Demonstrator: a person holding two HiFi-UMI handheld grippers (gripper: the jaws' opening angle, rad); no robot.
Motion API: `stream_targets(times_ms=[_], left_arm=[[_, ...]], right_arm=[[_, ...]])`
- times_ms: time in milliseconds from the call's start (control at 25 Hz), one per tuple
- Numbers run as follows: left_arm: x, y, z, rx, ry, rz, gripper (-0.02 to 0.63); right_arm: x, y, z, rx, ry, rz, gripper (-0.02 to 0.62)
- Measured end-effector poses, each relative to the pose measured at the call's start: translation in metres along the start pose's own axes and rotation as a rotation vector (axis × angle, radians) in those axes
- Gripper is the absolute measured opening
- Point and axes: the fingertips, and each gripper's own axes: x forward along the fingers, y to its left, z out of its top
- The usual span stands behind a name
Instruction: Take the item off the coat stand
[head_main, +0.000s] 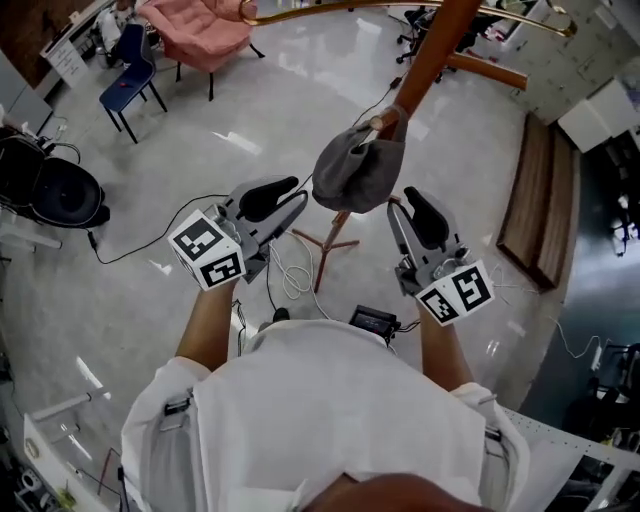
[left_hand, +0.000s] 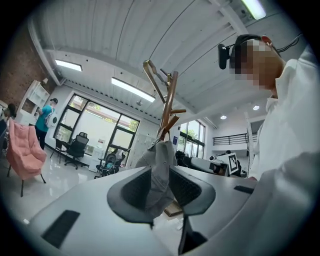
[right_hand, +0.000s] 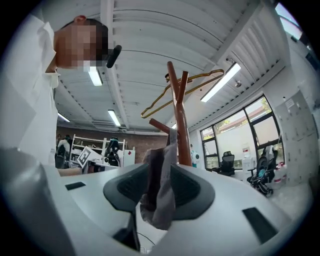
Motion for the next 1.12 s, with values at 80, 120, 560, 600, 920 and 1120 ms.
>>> stream_targets(times_ms=[80,120,560,600,920,1120], left_arm=[[0.012,0.009,-0.002,0.018,0.016,-0.036,0.143],[0.019,0.010,-0.002,0.036,0.026,-0.053,0.153],[0.067,-0.006,-0.039,0.083,0.104,-0.115,0.178],[0.069,-0.003,-0.041,0.074,0.107,-0.114,0.178],[0.082,-0.023,-0.004,0.134,0.054,-0.118,0.178],[0.089,-0.056,0.013,0.158,0.004,-0.122,0.178]], right_arm=[[0.005,-0.008,-0.004,0.003,0.012,-0.047,0.126],[0.007,-0.011,-0.006,0.005,0.018,-0.062,0.126],[-0.008,-0.023,-0.039,-0.009,0.112,-0.107,0.126],[-0.007,-0.025,-0.041,-0.007,0.118,-0.111,0.126],[-0.002,-0.038,-0.032,0.046,0.120,-0.096,0.126],[-0.017,-0.042,-0.028,0.041,0.109,-0.089,0.126]])
